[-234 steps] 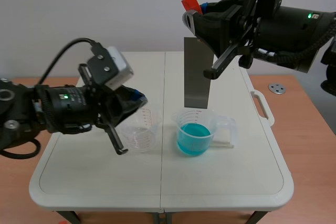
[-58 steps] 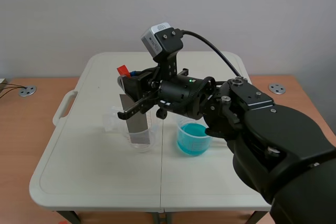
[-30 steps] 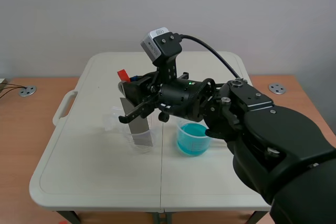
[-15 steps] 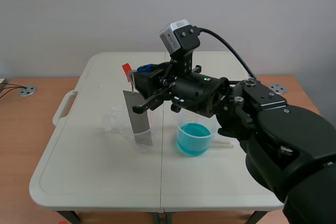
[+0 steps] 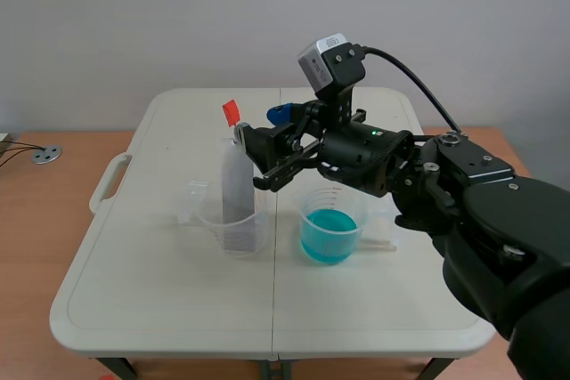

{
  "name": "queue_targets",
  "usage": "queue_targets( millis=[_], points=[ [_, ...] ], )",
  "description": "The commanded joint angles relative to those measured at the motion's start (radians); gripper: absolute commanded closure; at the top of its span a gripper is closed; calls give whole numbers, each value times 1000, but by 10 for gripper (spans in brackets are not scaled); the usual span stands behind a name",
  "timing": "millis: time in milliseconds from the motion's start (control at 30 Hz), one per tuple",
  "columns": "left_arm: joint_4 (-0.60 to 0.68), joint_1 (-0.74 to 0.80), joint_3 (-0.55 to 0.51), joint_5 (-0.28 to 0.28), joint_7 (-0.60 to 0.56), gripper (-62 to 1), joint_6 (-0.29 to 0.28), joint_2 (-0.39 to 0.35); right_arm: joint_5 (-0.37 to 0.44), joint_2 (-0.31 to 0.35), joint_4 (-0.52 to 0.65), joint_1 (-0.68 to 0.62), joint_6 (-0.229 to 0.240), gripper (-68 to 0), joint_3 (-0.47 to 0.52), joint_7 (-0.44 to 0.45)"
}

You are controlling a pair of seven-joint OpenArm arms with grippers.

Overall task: Hold the metal plate by the orange handle, dip it into the blue solution, take it out and point at it, then put the plate back in the beaker on the left.
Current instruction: 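Return to the home posture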

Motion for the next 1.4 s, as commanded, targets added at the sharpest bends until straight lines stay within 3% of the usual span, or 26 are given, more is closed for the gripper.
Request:
queue_targets(
  millis=[0,167,300,400,600,733,900,1067,1200,1267,1367],
  points=[
    [6,13,3,-2,-6,-623,-2,0,15,16,32,27,0,-404,3,39],
    [6,13,3,-3,-6,-623,-2,0,42,72,86,9,-9,-490,4,56],
    [6,16,2,-4,-6,-623,-2,16,48,117,162,-37,-63,-661,24,59],
    [19,16,-10,-14,-50,-623,22,16,48,157,230,-90,-98,-664,58,59],
    [172,30,-153,-208,-68,-623,163,16,68,243,365,-226,-132,-664,134,58],
    [350,85,-283,-284,-124,-623,224,16,115,293,442,-328,-135,-664,197,58],
    [575,161,-390,-319,-186,-623,230,16,144,339,520,-454,-135,-664,274,59],
    [742,187,-407,-322,-217,-623,230,17,146,346,595,-579,-146,-663,359,58],
    [859,185,-407,-356,-216,-623,229,35,147,346,662,-675,-151,-663,407,58],
    [911,185,-406,-356,-216,-623,215,53,147,346,692,-719,-159,-663,419,58],
    [970,179,-404,-355,-215,-623,150,76,146,345,731,-778,-172,-663,431,47]
  ],
)
